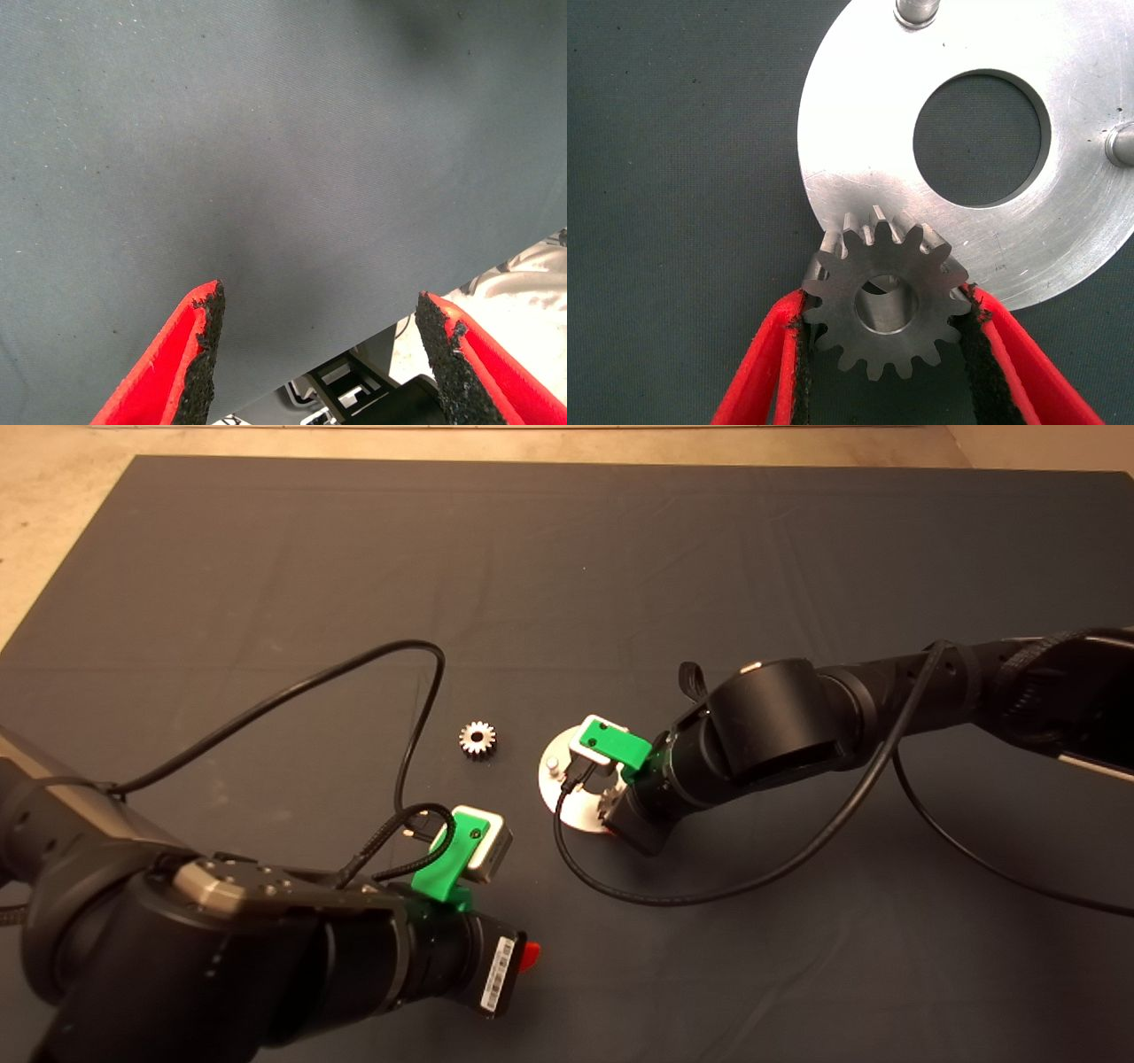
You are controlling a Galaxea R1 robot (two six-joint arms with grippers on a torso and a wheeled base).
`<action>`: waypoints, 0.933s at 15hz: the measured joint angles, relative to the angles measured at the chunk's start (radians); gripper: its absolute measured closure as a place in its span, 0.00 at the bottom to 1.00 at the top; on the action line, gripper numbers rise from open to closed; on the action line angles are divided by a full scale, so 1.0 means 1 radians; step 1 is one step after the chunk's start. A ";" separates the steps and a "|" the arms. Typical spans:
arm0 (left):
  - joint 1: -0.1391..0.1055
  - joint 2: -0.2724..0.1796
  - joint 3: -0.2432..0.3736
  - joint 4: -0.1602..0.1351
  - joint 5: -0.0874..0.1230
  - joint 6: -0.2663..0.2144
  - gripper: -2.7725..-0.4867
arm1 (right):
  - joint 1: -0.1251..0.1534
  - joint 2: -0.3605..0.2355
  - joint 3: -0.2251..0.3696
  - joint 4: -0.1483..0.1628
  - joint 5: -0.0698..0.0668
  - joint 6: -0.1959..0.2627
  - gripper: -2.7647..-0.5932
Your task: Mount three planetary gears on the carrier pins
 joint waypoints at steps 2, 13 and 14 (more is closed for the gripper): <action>0.000 0.000 0.000 0.000 0.000 0.000 0.56 | 0.000 -0.001 0.002 0.000 0.000 0.000 0.83; 0.000 -0.008 0.000 0.003 0.000 0.000 0.56 | -0.003 -0.002 0.046 -0.003 -0.042 0.000 0.83; 0.000 -0.008 0.000 0.004 0.000 0.000 0.56 | -0.003 -0.002 0.050 -0.003 -0.042 0.000 0.83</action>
